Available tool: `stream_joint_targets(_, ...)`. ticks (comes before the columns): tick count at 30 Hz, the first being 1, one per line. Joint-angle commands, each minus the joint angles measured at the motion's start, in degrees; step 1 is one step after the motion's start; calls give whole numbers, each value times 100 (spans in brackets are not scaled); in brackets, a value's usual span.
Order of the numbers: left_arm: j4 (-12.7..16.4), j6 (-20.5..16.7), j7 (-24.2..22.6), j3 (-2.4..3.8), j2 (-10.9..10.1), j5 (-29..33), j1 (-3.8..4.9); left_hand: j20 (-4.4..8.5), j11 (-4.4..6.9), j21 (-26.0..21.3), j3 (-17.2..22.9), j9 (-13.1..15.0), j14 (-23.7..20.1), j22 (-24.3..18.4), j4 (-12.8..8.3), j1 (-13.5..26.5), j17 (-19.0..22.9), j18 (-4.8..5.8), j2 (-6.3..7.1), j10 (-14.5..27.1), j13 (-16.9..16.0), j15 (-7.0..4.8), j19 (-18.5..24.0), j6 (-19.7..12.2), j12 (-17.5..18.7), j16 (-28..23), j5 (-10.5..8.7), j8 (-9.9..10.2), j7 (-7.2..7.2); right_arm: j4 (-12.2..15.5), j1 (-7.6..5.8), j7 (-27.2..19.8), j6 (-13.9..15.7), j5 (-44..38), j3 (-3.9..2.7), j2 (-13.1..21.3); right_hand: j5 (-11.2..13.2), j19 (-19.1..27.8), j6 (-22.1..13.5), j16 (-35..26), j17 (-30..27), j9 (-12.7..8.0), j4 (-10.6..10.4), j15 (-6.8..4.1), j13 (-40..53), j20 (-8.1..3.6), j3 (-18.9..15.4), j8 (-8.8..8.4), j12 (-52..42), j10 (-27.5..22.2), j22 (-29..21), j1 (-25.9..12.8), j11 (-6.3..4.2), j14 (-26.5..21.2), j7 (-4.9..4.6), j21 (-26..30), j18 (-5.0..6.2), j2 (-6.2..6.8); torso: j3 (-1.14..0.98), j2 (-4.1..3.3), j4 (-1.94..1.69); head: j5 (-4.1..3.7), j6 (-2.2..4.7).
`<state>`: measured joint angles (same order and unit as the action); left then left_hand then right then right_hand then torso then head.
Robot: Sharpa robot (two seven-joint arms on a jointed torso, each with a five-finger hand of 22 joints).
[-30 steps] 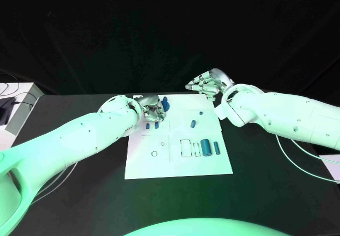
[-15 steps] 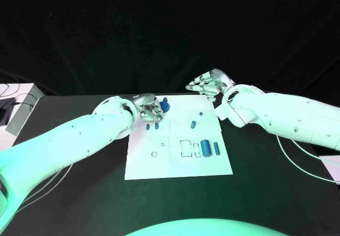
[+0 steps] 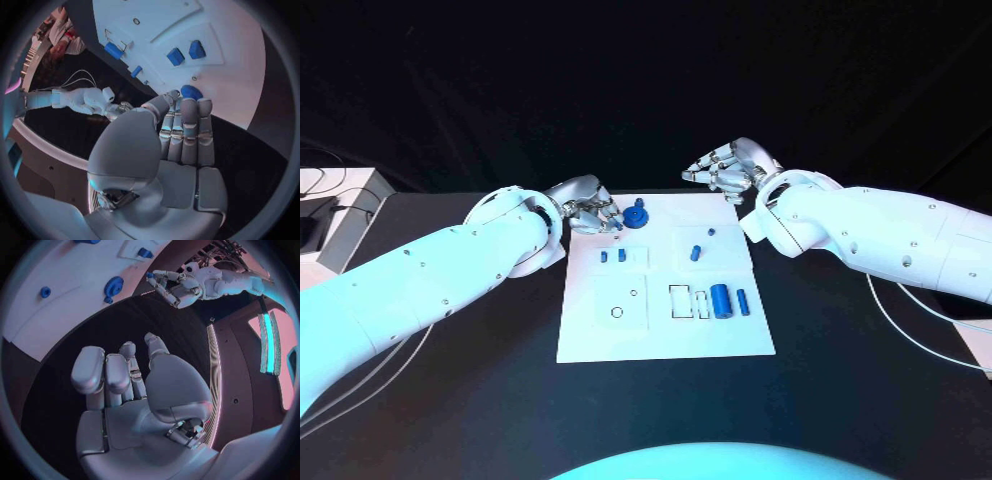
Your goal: Assemble the parts on the task board
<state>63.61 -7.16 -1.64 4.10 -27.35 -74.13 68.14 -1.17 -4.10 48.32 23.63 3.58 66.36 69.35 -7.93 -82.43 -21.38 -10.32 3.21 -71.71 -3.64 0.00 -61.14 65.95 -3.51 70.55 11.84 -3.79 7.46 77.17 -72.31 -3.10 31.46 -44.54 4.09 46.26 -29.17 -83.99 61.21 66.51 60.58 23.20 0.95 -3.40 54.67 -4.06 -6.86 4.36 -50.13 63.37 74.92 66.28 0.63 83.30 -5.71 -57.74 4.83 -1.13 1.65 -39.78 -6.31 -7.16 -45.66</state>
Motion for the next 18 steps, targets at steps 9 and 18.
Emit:
stream_joint_targets(9,-167,338,104,11,30,208,-14,18,-33,-2,0,5,34,-10,-16,40,-14,-120,12,1,5,14,-13,2,-3,-41,5,24,47,10,-1,-31,-54,-39,-4,-5,-30,-209,27,-15,8,9,29,-27,19,-38,10,-4,-54,-24,754,-19,-34,-17,-1,-13,43,-49,-1,-19,12,35,-3)
stream_joint_targets(18,-486,321,40,-26,214,126,-90,22,-34,-5,0,5,30,-10,-6,35,-25,-115,12,2,4,14,-11,-2,-4,-47,6,23,49,13,-1,-33,-53,-39,-4,-28,-30,-209,27,-15,8,9,29,-27,19,-38,10,-4,-54,-24,754,-19,-34,-17,-1,-13,43,-49,-6,-24,19,30,-19)
